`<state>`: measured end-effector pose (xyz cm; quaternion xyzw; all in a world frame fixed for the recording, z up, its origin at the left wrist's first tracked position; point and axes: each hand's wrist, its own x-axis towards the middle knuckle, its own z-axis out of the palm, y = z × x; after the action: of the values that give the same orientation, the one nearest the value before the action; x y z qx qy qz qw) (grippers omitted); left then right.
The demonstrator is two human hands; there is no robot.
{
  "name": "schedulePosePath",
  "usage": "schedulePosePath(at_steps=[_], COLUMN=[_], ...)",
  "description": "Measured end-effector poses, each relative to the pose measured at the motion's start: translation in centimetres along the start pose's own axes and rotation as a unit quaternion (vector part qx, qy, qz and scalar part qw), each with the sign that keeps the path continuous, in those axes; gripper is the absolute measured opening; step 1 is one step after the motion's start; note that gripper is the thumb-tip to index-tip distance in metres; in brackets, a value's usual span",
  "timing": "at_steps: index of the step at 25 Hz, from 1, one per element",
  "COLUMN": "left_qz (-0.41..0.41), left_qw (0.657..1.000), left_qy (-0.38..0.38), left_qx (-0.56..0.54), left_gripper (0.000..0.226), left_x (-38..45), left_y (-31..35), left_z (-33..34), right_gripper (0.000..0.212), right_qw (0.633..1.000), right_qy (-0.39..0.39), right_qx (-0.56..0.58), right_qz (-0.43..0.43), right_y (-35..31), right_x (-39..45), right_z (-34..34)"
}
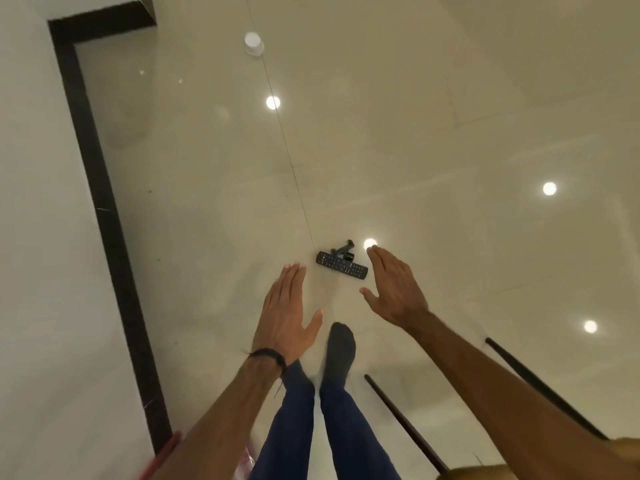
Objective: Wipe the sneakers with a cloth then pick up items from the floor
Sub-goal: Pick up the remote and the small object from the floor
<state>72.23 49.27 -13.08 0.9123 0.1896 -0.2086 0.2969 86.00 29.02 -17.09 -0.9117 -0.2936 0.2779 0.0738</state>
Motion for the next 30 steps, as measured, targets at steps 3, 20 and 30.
schedulePosePath(at_steps=[3,20,30], left_qz=[0.006,0.035,-0.244], left_qw=[0.999,0.997,0.911], left_qy=[-0.033,-0.065,-0.009], left_qx=[0.019,0.006,-0.333], left_gripper=[0.087,0.086,0.057], left_x=[5.0,13.1,14.3], left_y=[-4.5,-10.6,-10.1], left_z=[6.8,19.1,18.5], right_gripper=[0.077,0.068,0.044], right_qw=[0.999,0.985,0.985], right_qy=[-0.039,-0.040,-0.043], right_qx=[-0.003,-0.171,0.159], right_qz=[-0.007,-0.009,0.044], right_y=[2.4,4.2,3.3], right_x=[5.7,15.8,14.2], right_z=[8.5,24.1,23.5])
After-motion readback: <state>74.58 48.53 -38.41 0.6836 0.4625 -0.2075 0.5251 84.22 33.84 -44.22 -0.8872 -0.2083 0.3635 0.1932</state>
